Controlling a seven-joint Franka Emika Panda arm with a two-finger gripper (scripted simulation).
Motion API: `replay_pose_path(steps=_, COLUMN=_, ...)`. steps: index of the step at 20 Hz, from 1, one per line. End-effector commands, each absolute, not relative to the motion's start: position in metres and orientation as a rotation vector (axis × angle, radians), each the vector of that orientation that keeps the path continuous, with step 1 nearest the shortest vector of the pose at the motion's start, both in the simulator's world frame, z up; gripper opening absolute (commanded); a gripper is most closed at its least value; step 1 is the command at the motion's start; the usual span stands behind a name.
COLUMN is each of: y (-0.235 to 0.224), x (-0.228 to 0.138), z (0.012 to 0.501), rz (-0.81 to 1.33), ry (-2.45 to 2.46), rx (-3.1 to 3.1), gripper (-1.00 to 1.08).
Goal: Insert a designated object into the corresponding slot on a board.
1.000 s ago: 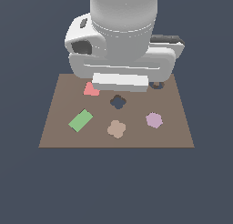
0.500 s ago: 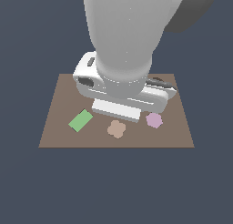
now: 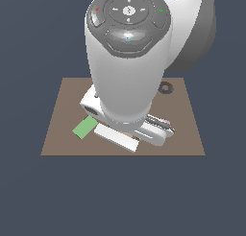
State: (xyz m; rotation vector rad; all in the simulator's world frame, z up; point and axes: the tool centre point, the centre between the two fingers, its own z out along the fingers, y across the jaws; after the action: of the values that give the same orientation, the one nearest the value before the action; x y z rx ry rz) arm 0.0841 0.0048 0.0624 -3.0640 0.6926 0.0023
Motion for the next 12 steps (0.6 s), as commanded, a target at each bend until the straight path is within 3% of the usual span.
replay_pose_path(steps=1, y=0.0031, x=0.0896, z=0.0563, rz=0.0, ry=0.735, rx=-3.054, gripper=1.0)
replay_pose_path(steps=12, y=0.0011, x=0.0941, z=0.0465, rz=0.001, ry=0.772, rx=-3.046, gripper=1.0)
